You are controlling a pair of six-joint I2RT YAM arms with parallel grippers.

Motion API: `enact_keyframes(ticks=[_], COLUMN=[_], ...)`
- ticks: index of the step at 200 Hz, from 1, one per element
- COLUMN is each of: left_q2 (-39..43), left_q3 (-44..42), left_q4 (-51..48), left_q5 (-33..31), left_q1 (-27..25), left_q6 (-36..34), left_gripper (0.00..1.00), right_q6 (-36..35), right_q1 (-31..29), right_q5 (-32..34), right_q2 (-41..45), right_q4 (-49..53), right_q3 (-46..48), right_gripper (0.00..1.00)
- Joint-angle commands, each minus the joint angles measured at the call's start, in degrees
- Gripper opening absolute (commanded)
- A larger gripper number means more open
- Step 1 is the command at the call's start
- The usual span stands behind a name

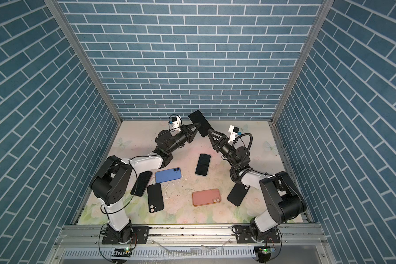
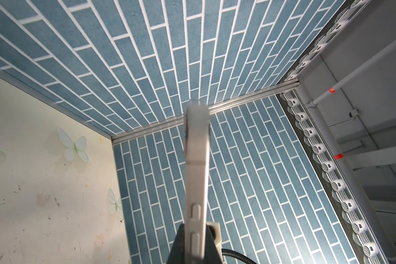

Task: Put the phone into the phone case
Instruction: 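Carry the phone away with the right gripper while the left gripper releases and withdraws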

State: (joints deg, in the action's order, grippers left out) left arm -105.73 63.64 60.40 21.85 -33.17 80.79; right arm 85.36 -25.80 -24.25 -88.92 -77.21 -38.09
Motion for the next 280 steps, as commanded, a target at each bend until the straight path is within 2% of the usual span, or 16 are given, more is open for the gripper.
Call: enact_keyframes(ticks=[1,60,77,92,111,127,153,178,191,215,224,245,253,273,280], left_q2=[2.16,0.86,0.66,0.63,0.7,1.23,2.97,5.6,7.32,10.92,12.37,15.17,15.71,15.16,14.3], left_q3=[2.02,2.02,2.02,2.02,2.11,1.8,1.32,0.64,0.03,-0.92,-1.06,1.36,3.66,10.7,13.5], left_q4=[4.02,6.11,6.43,6.71,6.62,5.88,2.35,-3.52,-7.26,-15.35,-19.99,-34.99,-42.82,-60.21,-65.78], left_q5=[0.08,0.0,0.36,0.7,1.15,1.19,1.69,2.1,2.16,2.76,2.99,4.33,4.48,3.98,3.24], left_q1=[-1.32,-2.08,-2.25,-2.25,-2.25,-2.25,-2.22,-2.16,-2.16,-2.16,-2.23,-2.7,-3.24,-6.49,-8.02], left_q6=[-0.42,1.7,1.74,1.74,1.33,0.36,-3.02,-7.93,-10.88,-17.24,-21.68,-33.57,-39.83,-56.5,-62.12], left_gripper=[0.0,0.0,0.0,0.0,0.0,0.16,0.47,0.62,0.65,0.69,0.69,0.69,0.69,0.69,0.7], right_q6=[-1.14,-3.0,-3.01,-3.01,-2.67,-2.57,-2.26,-2.34,-3.64,-8.32,-10.89,-19.94,-24.61,-35.92,-38.12], right_q1=[0.16,0.18,0.23,0.45,0.95,1.75,4.44,7.98,10.14,14.29,16.02,19.35,20.37,21.47,21.8], right_q5=[-1.82,-1.79,-1.67,-1.61,-1.58,-1.86,-2.33,-2.65,-3.31,-4.29,-4.55,-3.59,-2.04,8.18,11.33], right_q2=[-0.95,-0.99,-1.07,-1.21,-1.33,-1.03,0.33,3.03,5.34,11.77,14.92,24.08,27.93,36.89,38.98], right_q4=[-2.86,-2.86,-2.81,-2.86,-2.78,-2.56,-2.43,0.35,3.65,14.75,20.54,40.9,50.45,76.23,81.25], right_q3=[-2.92,-4.9,-5.35,-5.59,-5.51,-5.3,-4.38,-2.6,-1.57,0.22,0.78,0.18,-0.94,-4.67,-5.4], right_gripper=[0.56,0.23,0.18,0.07,0.02,0.0,0.0,0.0,0.0,0.0,0.0,0.0,0.0,0.0,0.0])
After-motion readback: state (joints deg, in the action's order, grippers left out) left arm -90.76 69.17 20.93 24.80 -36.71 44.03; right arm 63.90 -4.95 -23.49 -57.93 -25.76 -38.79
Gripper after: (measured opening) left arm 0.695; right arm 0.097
